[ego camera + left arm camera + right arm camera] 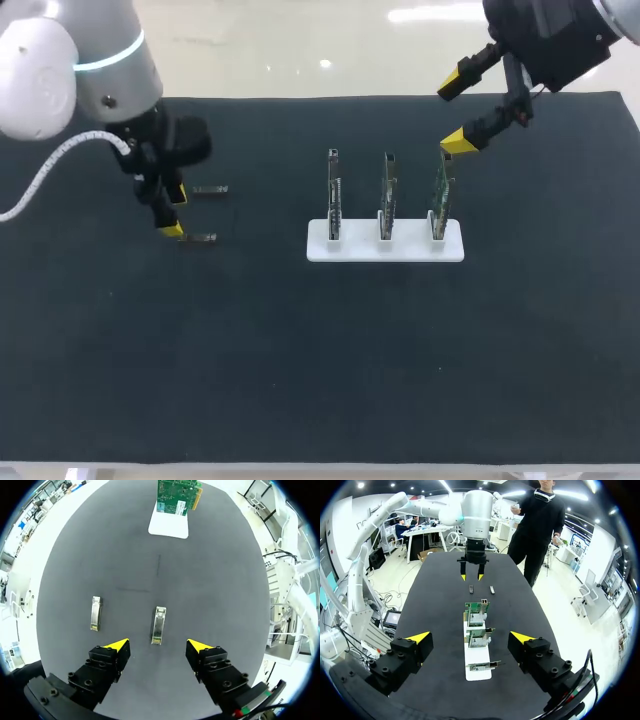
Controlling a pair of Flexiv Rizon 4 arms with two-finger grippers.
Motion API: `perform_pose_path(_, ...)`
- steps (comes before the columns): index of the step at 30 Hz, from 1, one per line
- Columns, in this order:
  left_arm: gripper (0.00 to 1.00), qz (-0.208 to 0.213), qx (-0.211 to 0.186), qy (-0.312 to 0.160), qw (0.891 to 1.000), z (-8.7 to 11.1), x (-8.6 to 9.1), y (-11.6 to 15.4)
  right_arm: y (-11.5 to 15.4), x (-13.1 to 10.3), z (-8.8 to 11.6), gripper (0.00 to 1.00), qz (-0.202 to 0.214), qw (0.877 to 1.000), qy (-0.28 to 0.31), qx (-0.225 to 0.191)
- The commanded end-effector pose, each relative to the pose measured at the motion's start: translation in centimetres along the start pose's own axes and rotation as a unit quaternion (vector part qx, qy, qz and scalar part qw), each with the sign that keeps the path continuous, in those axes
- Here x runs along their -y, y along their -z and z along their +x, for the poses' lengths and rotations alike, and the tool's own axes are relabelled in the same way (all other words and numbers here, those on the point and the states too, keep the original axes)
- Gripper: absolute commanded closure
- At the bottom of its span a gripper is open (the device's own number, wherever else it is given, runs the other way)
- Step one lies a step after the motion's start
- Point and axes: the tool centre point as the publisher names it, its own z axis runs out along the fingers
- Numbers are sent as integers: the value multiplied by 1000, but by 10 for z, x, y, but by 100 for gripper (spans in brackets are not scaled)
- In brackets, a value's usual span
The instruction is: Pick up the optical module with the left hand, and insert it into the network port with the right hand.
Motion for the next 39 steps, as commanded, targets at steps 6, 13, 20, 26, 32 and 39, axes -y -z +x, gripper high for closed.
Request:
perform_pose_path(6,0,0,-7,-6,1000,2,-3,-17,0,0,0,0,0,1000,0,1)
perform_pose_path(13,0,6,-8,-12,1000,1,-6,-23,0,0,0,0,0,1000,0,1)
perform_pose_path(20,0,6,-9,-12,1000,-1,-10,-29,0,0,0,0,0,1000,0,1)
perform_pose_path(26,0,5,-14,-12,1000,1,-11,-34,0,0,0,0,0,1000,0,1)
perform_pose_path(32,0,2,-17,-13,1000,3,-10,-38,0,0,0,0,0,1000,0,1)
perform_pose_path(39,0,1,-18,-11,1000,2,-6,-40,0,0,0,0,0,1000,0,1)
